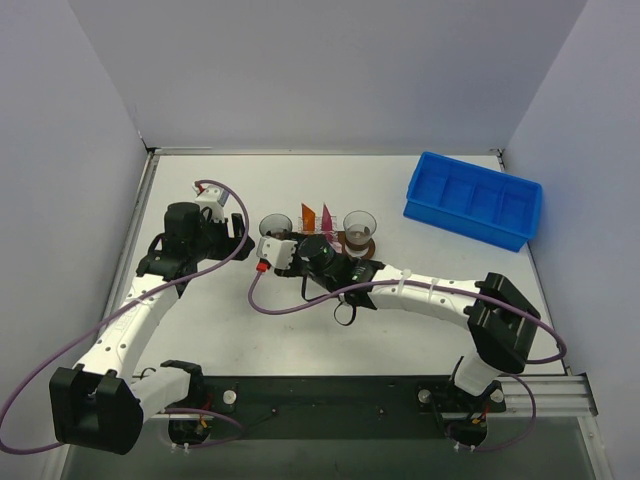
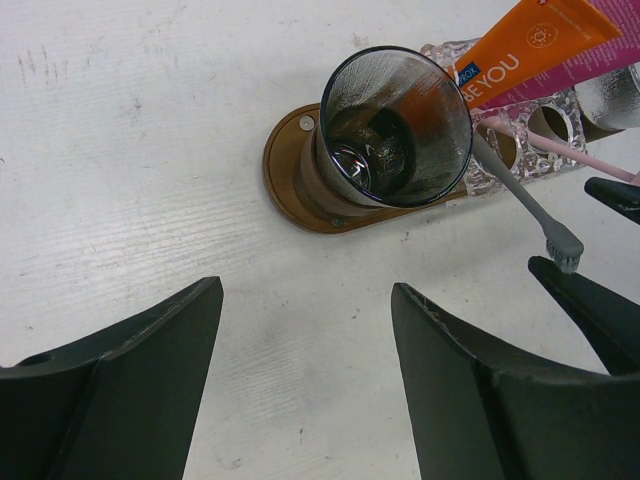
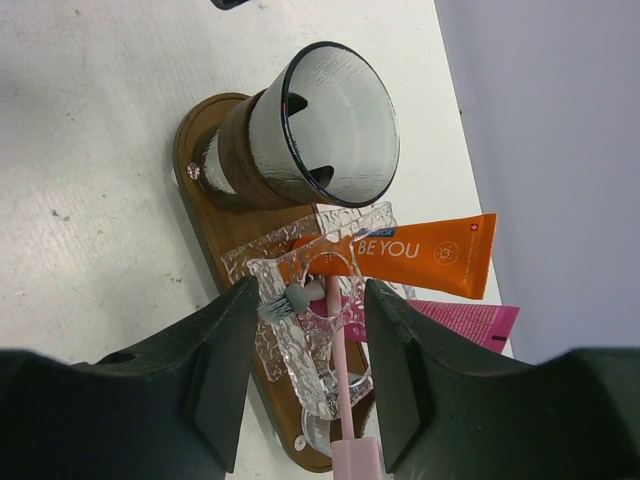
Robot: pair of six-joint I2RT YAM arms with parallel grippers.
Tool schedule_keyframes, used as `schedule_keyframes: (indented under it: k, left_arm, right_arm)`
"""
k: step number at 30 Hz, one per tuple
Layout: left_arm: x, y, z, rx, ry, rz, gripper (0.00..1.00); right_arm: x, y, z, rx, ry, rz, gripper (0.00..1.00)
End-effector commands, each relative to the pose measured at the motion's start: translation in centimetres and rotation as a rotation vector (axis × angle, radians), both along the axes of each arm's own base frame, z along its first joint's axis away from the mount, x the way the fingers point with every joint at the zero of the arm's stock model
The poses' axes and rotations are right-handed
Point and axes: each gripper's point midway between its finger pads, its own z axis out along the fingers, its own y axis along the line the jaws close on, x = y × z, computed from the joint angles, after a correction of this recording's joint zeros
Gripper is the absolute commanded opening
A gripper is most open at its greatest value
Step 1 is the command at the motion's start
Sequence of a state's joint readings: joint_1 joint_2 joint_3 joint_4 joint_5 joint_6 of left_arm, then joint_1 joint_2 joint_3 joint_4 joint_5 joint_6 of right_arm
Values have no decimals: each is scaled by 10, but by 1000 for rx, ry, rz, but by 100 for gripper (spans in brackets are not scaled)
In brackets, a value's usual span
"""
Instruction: Prepare toiletry sets of a toothbrush and toothpaste on the tray
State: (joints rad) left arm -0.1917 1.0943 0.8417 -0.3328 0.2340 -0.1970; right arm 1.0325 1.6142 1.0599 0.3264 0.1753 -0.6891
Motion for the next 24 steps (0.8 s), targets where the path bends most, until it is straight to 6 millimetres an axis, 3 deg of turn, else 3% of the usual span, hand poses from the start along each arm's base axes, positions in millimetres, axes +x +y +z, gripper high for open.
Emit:
schedule_keyframes:
  k: [1, 8, 17, 24]
  left_arm:
    - [7, -1, 10, -3, -51, -13, 79]
    - [8, -1, 11, -1, -59, -17, 79]
    - [8, 0, 15, -1, -77, -8, 79]
    - [6, 3, 25, 4, -132, -6, 79]
  right_arm:
    - [-3, 2, 28, 111, -5, 6, 43]
    - [-11, 3, 45, 185, 17, 23, 54]
    - [-29, -1, 69, 271, 77, 61, 59]
    - [-24, -31, 93, 466, 206, -38, 59]
